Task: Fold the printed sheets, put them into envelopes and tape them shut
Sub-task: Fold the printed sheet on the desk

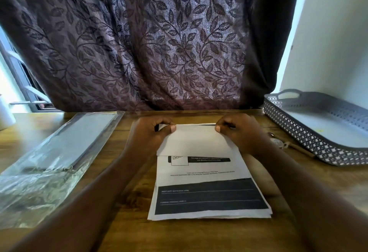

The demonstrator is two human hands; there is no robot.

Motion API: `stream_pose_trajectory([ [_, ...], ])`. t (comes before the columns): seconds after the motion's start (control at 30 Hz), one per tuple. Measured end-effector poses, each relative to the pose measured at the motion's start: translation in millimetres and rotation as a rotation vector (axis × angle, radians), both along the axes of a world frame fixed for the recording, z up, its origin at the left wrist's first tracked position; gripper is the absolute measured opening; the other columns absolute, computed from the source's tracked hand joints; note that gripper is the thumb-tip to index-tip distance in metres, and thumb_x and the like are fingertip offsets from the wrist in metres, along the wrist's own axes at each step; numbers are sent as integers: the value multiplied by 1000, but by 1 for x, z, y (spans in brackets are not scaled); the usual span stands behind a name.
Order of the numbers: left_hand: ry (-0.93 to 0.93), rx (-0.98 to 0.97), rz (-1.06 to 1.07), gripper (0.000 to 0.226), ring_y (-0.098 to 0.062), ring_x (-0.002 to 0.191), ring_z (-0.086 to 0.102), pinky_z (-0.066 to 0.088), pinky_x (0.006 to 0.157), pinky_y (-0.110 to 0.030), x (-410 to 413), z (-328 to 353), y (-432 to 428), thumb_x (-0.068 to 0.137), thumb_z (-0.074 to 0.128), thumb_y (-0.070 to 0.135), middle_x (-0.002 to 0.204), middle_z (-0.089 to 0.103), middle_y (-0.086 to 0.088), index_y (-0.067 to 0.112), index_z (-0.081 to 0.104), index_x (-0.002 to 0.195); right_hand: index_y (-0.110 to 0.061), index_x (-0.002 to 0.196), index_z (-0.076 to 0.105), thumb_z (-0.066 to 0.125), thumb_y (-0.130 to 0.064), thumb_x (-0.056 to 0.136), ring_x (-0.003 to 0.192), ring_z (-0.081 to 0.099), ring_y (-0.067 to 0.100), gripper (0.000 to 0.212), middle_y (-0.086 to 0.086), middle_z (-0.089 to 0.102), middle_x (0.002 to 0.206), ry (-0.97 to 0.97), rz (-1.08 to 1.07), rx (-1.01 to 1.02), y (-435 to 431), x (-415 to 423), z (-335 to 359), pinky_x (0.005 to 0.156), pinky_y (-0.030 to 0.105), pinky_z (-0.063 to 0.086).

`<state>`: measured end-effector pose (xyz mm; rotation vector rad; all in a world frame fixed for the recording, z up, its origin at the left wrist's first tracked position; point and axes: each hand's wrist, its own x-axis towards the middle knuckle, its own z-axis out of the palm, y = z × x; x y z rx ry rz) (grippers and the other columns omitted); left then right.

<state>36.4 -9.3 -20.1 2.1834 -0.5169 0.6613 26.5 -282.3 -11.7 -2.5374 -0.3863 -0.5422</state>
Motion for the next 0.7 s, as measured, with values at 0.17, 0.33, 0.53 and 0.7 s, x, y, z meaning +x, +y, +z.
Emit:
stream_pose_trajectory([
  [0.17,10,-14,23,3,10,75,61,41,65,-11,4,-1,5,85,77,23,80,68,25,25,78,87,-18,89,76,68,-22,93,74,62,5,10,-8,70,82,5,-12,21,-13,3,-5,63,21,43],
  [0.33,18,-27,46,2,7,74,62,41,64,-16,10,-3,10,85,77,23,80,70,22,25,77,85,-21,82,72,67,-15,93,65,56,-2,13,-17,63,72,48,20,82,-14,2,-6,59,8,39],
  [0.53,44,-35,53,4,6,79,63,45,67,-19,11,-6,11,86,76,24,81,69,23,27,76,85,-13,101,75,60,-9,97,78,64,15,16,-3,70,85,95,49,171,-13,3,-11,73,27,51],
  [0.7,52,-85,120,6,-2,80,64,49,69,-29,12,-6,13,88,74,25,84,70,20,29,72,84,-17,94,70,63,-19,97,82,68,14,9,-3,71,88,87,4,257,-8,3,-12,82,39,59],
])
